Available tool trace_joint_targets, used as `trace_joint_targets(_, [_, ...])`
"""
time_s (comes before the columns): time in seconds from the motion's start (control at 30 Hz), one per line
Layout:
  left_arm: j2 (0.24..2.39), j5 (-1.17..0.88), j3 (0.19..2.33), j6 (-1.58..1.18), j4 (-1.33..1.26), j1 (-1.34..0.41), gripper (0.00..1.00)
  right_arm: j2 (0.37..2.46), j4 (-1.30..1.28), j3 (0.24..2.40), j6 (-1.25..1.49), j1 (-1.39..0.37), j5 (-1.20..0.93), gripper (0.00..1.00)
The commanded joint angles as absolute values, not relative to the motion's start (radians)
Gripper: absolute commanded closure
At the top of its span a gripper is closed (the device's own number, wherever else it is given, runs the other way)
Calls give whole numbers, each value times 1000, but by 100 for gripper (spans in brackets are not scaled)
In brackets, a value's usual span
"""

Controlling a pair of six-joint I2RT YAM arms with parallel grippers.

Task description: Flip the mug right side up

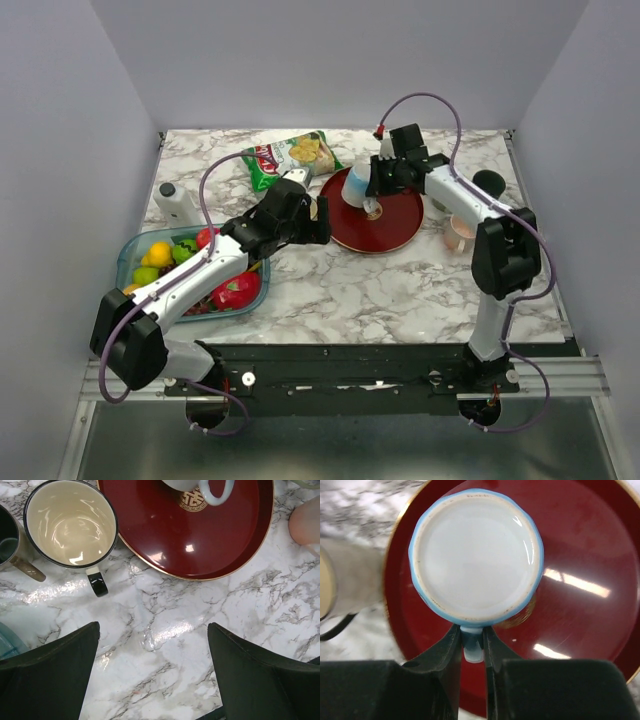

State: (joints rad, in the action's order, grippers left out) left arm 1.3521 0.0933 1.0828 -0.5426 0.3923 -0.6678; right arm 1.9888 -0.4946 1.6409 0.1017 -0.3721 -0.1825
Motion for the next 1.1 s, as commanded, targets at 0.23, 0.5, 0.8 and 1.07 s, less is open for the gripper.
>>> trace_joint_targets(0.23, [1215, -118, 934, -620, 213, -670, 3, 1609, -28, 1243, 576, -377, -616, 99])
trace_joint_targets(0.5, [1037, -331, 761, -739, -144, -672, 1, 1382, 409, 968, 934, -377, -764, 99])
trace_joint_targets(0.8, [957, -419, 647, -1006, -478, -690, 1, 1155, 730, 772, 1195, -390, -756, 99])
trace_joint_targets(1.07, [1028, -407, 669, -1107, -713, -747, 1, 1051, 831, 690, 1287, -414, -721, 99])
